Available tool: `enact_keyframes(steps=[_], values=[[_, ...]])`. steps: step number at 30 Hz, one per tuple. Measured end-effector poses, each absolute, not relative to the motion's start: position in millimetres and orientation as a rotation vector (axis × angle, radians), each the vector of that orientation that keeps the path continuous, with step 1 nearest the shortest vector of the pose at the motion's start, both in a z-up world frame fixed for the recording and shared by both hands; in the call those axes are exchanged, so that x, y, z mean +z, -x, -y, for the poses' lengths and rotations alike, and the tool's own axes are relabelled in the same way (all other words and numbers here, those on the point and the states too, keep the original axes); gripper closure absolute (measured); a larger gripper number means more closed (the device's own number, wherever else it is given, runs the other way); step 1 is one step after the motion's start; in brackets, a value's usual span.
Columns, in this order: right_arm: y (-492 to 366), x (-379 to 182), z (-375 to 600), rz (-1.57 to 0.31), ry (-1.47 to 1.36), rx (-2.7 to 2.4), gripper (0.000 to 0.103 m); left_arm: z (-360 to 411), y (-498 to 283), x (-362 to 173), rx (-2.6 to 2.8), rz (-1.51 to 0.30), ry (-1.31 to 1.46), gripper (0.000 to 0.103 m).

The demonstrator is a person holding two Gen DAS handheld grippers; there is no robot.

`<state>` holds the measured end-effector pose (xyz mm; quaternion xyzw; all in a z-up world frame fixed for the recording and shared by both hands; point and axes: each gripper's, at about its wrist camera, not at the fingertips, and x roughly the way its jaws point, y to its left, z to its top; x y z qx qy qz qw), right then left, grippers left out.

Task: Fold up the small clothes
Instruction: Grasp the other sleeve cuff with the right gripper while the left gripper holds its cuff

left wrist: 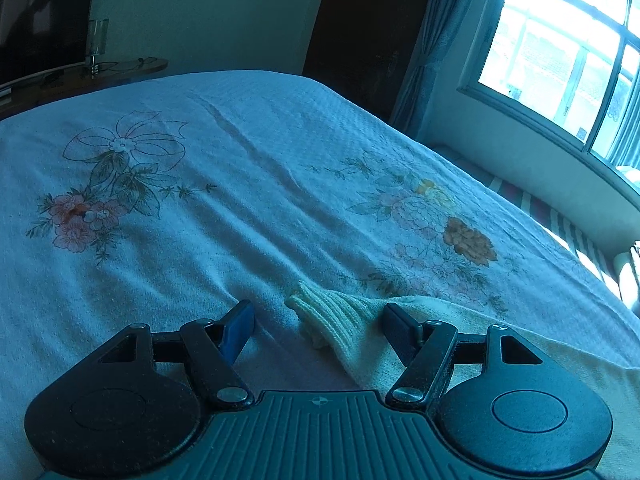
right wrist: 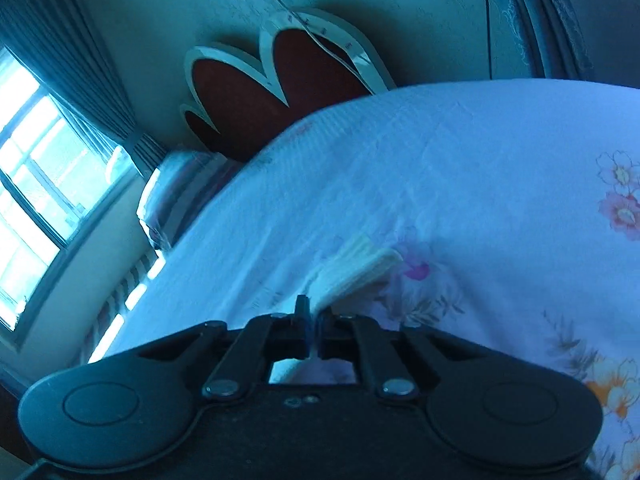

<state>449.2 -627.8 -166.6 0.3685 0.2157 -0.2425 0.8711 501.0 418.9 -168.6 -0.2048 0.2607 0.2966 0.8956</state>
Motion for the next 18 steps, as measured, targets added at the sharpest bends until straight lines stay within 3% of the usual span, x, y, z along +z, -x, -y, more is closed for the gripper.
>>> enact_keyframes(steps=[5, 12, 13, 15, 18], values=[[-448, -162, 621, -0.477, -0.725, -0.486, 0.098, -425, -496, -162, 0.593, -0.541, 0.438, 0.034], [-470, -105, 552, -0.42, -0.564, -0.359, 0.098, -426, -474, -147, 0.579, -0.524, 0.369, 0.033], [-476, -98, 538, -0.42, -0.539, -0.343, 0.098, -427, -470, -147, 0.581, -0.524, 0.366, 0.029], [-490, -83, 503, -0.411, -0.487, -0.283, 0.098, -426, -457, -145, 0.59, -0.52, 0.35, 0.012], [-512, -67, 448, -0.411, -0.431, -0.184, 0.098, -427, -439, -144, 0.586, -0.533, 0.311, 0.012]])
